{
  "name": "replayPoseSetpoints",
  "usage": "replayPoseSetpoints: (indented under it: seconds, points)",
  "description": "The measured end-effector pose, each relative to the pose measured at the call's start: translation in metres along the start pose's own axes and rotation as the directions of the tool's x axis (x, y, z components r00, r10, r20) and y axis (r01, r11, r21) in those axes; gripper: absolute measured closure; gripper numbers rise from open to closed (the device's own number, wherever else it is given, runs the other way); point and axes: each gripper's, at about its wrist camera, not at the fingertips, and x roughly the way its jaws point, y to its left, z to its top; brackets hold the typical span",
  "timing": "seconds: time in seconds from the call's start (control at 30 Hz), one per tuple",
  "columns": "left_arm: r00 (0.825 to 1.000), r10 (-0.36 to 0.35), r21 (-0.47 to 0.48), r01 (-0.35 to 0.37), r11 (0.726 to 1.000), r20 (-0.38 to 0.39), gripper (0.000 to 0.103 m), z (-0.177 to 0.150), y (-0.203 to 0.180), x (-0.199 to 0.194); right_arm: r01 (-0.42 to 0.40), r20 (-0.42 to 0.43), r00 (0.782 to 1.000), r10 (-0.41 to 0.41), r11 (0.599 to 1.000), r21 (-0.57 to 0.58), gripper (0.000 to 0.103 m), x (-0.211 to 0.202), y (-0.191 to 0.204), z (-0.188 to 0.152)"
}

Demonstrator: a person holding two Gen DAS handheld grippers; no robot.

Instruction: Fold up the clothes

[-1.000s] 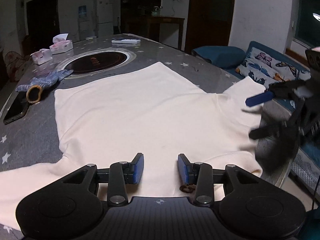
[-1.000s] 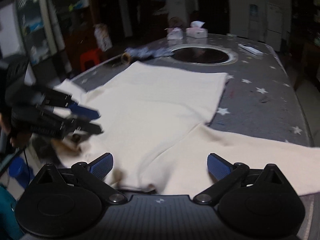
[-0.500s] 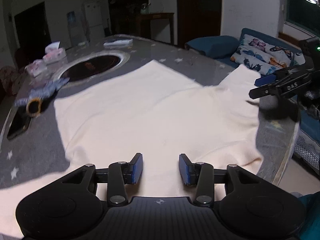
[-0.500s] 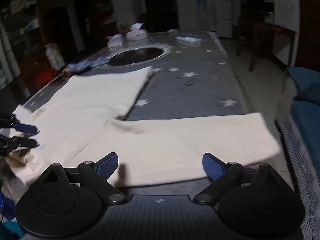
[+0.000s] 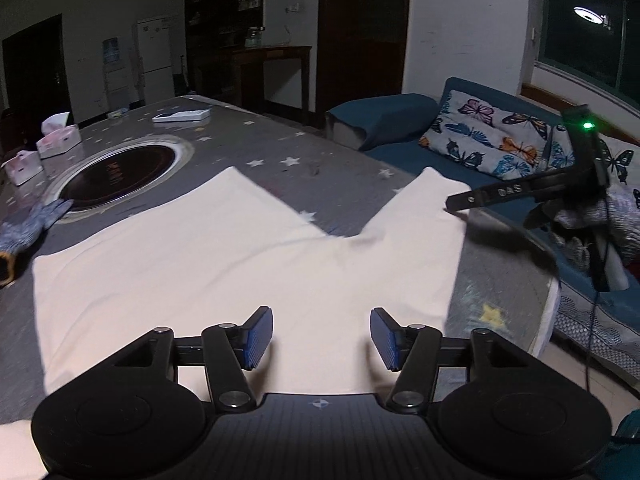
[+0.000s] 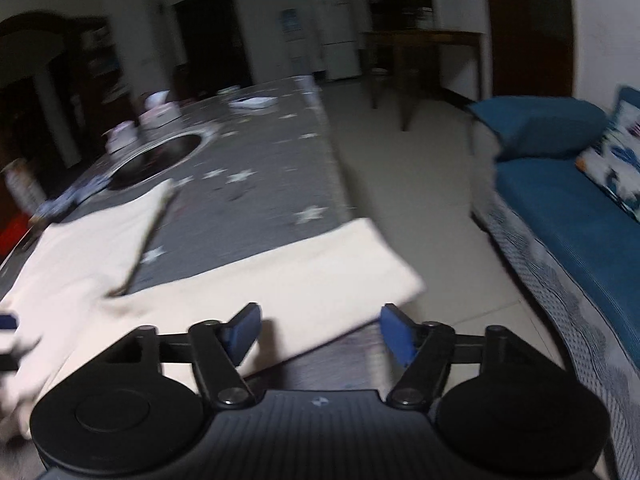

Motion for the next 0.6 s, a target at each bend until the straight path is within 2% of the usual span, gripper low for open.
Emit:
replayPoseSetpoints:
  seconds: [0.3,0.37,0.43,0.5,0.53,0.6]
  points:
    - [0.999,-0.033,0.031,0.033,0.999,-0.022,0.044,0.003,-0.02,0.014,0.01,0.023,1.0,-0.013,0.993,0.115,0.056,0.015,-0.028,0.005]
    - [0.999,-0.034,0.027,0.034,0.999,-0.027,0.043,0.002,-0.021,0.016,0.004,0.035,0.999,-0.008,0.991,0.134,0.064,0.015,-0.031,0.006]
    - [0.999,-0.031,0.022,0.032,0.999,-0.03,0.043,0.002,-0.022,0.018,-0.008,0.051,0.999,0.001,0.99,0.144,0.077,0.012,-0.033,0.006]
    - [0.999,-0.028,0.021,0.028,0.999,-0.032,0.042,0.003,-0.023,0.02,-0.02,0.067,0.998,0.01,0.988,0.154,0.082,0.008,-0.035,0.007]
    - [0.999,-0.026,0.021,0.026,0.999,-0.033,0.041,0.003,-0.024,0.021,-0.026,0.075,0.997,0.015,0.987,0.159,0.088,0.006,-0.036,0.007]
    - [0.999,-0.02,0.022,0.021,1.0,-0.037,0.04,0.003,-0.025,0.024,-0.039,0.091,0.996,0.023,0.985,0.169,0.091,0.002,-0.038,0.008]
